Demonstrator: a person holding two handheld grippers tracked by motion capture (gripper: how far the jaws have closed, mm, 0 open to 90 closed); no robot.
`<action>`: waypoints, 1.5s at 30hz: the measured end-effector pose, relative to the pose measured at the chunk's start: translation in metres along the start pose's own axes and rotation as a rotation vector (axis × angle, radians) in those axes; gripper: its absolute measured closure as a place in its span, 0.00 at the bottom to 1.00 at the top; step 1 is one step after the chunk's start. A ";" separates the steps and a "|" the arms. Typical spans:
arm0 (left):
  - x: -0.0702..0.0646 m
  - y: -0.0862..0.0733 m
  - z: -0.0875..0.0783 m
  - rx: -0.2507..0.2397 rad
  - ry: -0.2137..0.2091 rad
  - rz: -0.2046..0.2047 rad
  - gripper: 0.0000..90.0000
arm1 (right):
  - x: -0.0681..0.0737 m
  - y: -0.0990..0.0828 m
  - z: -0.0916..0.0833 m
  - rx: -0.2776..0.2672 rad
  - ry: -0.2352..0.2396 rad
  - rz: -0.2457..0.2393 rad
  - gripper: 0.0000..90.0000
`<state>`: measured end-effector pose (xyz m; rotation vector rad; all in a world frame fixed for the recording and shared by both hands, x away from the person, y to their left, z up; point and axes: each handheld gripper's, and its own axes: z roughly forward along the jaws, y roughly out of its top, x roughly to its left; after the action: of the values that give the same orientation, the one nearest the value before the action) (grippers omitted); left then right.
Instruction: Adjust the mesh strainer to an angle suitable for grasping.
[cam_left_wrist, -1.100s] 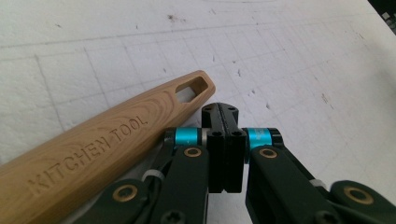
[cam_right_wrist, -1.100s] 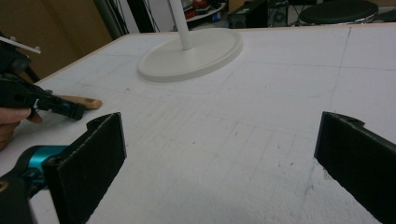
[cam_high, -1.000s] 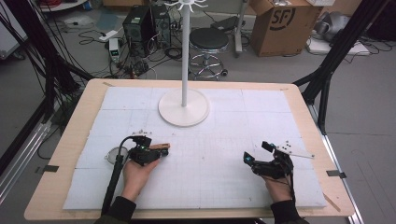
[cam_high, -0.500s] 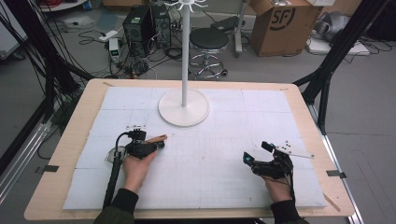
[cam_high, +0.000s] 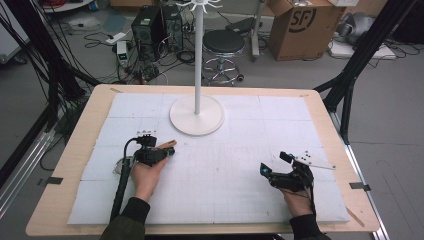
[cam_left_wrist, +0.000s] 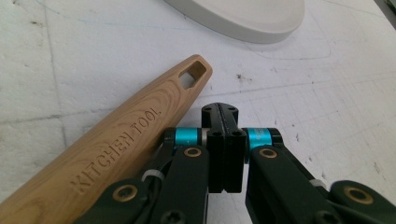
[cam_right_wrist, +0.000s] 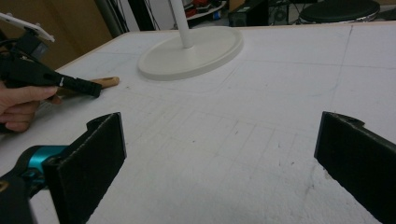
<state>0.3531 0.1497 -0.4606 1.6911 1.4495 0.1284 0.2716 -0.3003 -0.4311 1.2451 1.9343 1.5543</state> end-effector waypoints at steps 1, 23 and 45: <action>0.001 0.000 0.000 0.001 -0.004 -0.003 1.00 | 0.000 0.000 0.000 0.000 0.002 -0.002 0.01; 0.012 0.006 -0.005 -0.043 -0.007 -0.036 1.00 | 0.001 0.000 0.000 0.005 0.003 -0.004 0.01; 0.039 0.008 -0.075 -0.123 -0.091 0.118 0.40 | 0.001 -0.003 0.002 0.015 -0.007 -0.012 0.01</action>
<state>0.3274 0.2237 -0.4266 1.6599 1.2500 0.1994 0.2716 -0.2984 -0.4340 1.2408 1.9493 1.5305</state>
